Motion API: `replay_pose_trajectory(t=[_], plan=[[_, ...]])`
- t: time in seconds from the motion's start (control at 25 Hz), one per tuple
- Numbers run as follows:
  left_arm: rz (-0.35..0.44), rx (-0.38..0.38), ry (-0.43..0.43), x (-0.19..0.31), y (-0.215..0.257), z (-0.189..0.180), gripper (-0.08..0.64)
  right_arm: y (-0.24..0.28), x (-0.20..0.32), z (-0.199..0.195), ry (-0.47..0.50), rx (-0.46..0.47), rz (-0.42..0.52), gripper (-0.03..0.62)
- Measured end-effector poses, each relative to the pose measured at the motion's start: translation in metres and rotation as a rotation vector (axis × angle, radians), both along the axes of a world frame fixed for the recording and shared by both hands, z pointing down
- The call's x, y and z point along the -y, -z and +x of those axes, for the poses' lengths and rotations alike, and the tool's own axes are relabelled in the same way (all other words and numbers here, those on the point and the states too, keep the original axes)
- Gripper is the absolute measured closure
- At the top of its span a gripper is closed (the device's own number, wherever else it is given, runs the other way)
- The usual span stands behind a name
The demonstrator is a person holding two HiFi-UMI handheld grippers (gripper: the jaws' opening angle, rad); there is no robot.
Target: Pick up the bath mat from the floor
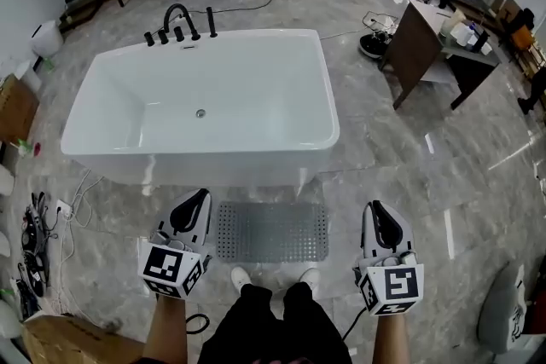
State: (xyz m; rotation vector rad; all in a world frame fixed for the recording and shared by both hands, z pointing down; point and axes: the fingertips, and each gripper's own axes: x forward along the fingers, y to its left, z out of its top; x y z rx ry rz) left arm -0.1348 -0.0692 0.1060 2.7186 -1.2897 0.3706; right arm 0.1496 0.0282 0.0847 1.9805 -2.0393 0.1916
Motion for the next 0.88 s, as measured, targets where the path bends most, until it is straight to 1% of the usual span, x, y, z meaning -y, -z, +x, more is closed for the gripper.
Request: replay_pose_trajectory(t=[0.08, 0.12, 0.16, 0.2, 0.24, 0.32, 0.4, 0.44, 0.52, 0.6, 0.76, 0.88], plan=[[-0.036, 0.013, 0.006, 0.006, -0.014, 0.005, 0.549, -0.011, 0.008, 0.011, 0.016, 0.002, -0.025, 0.568], [-0.056, 0.032, 0.006, 0.008, -0.025, 0.007, 0.549, -0.021, 0.012, 0.015, 0.029, 0.010, -0.048, 0.566], [-0.075, 0.058, 0.006, 0.010, -0.037, 0.007, 0.549, -0.033, 0.015, 0.018, 0.047, 0.021, -0.077, 0.549], [-0.094, 0.085, 0.008, 0.012, -0.051, 0.007, 0.549, -0.047, 0.017, 0.020, 0.064, 0.030, -0.109, 0.448], [-0.117, 0.104, 0.011, 0.012, -0.067, 0.006, 0.548, -0.062, 0.019, 0.022, 0.074, 0.035, -0.137, 0.408], [-0.185, 0.112, 0.018, 0.015, -0.106, 0.002, 0.539, -0.096, 0.022, 0.027, 0.076, 0.040, -0.185, 0.408], [-0.263, 0.109, 0.031, 0.020, -0.152, -0.004, 0.410, -0.139, 0.025, 0.032, 0.071, 0.053, -0.240, 0.408], [-0.295, 0.116, 0.042, 0.022, -0.177, -0.008, 0.405, -0.164, 0.025, 0.035, 0.068, 0.059, -0.274, 0.408], [-0.352, 0.147, 0.060, 0.022, -0.231, -0.016, 0.405, -0.219, 0.022, 0.038, 0.063, 0.066, -0.345, 0.408], [-0.419, 0.178, 0.062, 0.019, -0.297, -0.023, 0.394, -0.276, 0.016, 0.039, 0.066, 0.073, -0.403, 0.403], [-0.521, 0.205, 0.082, 0.017, -0.442, -0.040, 0.371, -0.402, 0.010, 0.041, 0.072, 0.115, -0.481, 0.377], [-0.596, 0.276, 0.109, 0.010, -0.555, -0.062, 0.345, -0.504, 0.005, 0.045, 0.068, 0.124, -0.541, 0.365]])
